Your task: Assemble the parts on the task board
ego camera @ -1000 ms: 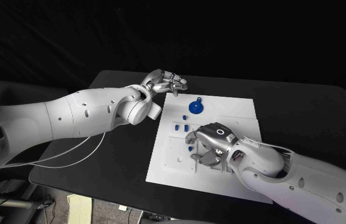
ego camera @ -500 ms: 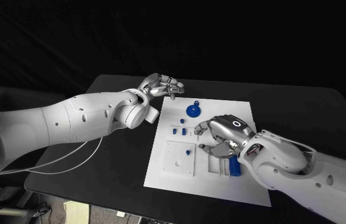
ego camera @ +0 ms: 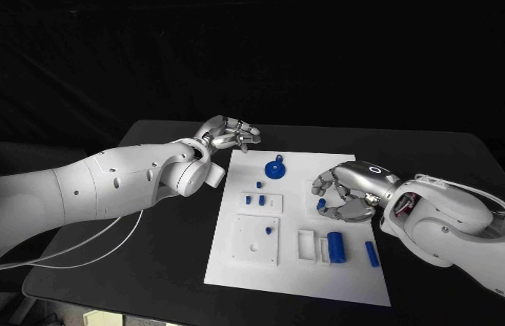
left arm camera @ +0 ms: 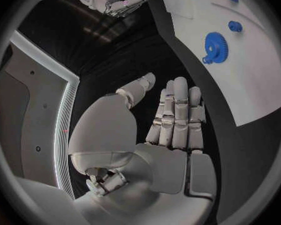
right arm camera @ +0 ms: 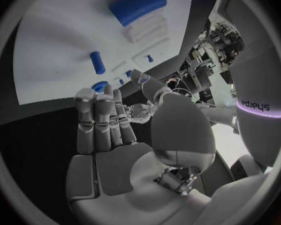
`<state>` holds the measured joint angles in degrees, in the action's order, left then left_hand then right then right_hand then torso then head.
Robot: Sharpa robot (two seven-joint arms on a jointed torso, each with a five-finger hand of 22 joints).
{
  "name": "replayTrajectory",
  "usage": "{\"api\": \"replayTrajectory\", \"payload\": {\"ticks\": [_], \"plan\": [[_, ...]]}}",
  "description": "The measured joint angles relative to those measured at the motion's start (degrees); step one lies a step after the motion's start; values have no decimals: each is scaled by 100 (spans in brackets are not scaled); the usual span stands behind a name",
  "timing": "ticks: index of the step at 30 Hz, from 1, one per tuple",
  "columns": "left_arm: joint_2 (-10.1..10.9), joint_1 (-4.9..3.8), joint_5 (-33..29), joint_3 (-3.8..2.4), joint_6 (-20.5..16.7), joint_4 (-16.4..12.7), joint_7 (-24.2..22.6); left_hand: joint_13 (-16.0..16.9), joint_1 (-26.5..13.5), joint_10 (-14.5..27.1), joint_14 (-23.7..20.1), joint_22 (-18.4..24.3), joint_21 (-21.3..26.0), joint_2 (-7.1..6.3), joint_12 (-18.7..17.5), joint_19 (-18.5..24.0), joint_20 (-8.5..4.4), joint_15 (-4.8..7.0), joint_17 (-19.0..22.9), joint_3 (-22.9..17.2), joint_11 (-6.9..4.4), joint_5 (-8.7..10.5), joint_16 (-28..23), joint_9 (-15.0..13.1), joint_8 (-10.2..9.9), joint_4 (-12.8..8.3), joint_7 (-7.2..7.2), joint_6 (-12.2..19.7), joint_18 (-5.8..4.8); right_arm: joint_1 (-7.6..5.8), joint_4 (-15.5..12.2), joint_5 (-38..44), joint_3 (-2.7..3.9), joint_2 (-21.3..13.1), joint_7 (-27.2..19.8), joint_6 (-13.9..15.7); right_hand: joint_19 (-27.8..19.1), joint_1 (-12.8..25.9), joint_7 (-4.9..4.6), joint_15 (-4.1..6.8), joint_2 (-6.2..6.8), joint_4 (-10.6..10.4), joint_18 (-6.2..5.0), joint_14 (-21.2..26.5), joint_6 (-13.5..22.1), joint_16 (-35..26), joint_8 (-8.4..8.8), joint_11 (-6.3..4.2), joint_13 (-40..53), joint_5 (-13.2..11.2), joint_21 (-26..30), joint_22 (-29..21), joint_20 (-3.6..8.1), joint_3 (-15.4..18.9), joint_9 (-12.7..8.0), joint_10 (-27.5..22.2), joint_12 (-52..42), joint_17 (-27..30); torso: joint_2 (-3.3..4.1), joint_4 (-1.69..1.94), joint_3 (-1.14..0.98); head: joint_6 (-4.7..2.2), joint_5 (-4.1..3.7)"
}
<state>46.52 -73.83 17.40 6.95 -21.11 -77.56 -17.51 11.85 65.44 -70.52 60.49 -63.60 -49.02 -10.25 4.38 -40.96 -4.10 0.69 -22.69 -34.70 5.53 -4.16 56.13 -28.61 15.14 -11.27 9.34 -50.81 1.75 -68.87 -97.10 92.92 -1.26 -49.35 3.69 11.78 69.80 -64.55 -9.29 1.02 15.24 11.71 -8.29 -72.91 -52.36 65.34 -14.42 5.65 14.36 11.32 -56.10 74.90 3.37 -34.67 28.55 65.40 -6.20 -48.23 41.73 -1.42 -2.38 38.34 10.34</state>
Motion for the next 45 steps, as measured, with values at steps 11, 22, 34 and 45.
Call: {"api": "replayTrajectory", "payload": {"ticks": [11, 22, 34, 45], "plan": [[-18, 6, -14, 0, 6, 21, -2, 0, 0, 22, 0, 0, 23, 0, 0, 0, 0, 0, -4, 0, 21, 0, 0, 0, 0, 0, 1, -1, 0, 1, 284, 241, -6, 97, 122, -335, -33, 98, 80, -58, 21, 30, -1, 76, 83, 0, 0, 58, -78, -24, 21, 0, -32, 171, -33, -163, 0, 8, -6, -13, -10, -29, -30], [-23, 9, -22, 0, 12, 30, -3, 0, -20, 21, 0, 1, 22, 20, 0, 0, 0, 0, -9, 0, 20, 0, 0, 0, 0, 0, 1, -1, 0, 1, 467, 397, -46, 283, 215, -315, -42, -229, 80, -58, 59, -388, -1, 75, 83, 24, -67, 58, -168, -782, 86, 4, -41, -441, -101, -164, -95, 56, 1, 0, 3, -22, -53], [-20, 10, -27, 0, 19, 30, -3, 4, -19, 21, 0, -4, 22, 19, 0, 0, 0, 0, -8, 0, 20, 0, -22, 0, 0, 0, 4, -4, 0, 5, 536, 497, -138, 382, 271, -395, 34, -410, 57, 32, -32, -488, -2, 29, -111, 45, -212, -80, -148, -821, 86, 4, -28, -889, -103, 98, -341, 73, 1, 3, 12, 8, -54], [-20, 10, -29, 0, 25, 32, -3, 3, -19, 21, 0, -3, 22, 19, 0, 0, 0, 0, -13, 0, 19, 0, -22, 0, 0, 0, 4, -4, 0, 6, 539, 643, -144, 402, 310, -444, 53, -467, 191, 168, -95, -490, -8, 11, -384, 45, -373, -220, -8, -821, 65, 3, -29, -1144, -36, 406, -560, 86, -1, -4, 5, 32, -47]]}}
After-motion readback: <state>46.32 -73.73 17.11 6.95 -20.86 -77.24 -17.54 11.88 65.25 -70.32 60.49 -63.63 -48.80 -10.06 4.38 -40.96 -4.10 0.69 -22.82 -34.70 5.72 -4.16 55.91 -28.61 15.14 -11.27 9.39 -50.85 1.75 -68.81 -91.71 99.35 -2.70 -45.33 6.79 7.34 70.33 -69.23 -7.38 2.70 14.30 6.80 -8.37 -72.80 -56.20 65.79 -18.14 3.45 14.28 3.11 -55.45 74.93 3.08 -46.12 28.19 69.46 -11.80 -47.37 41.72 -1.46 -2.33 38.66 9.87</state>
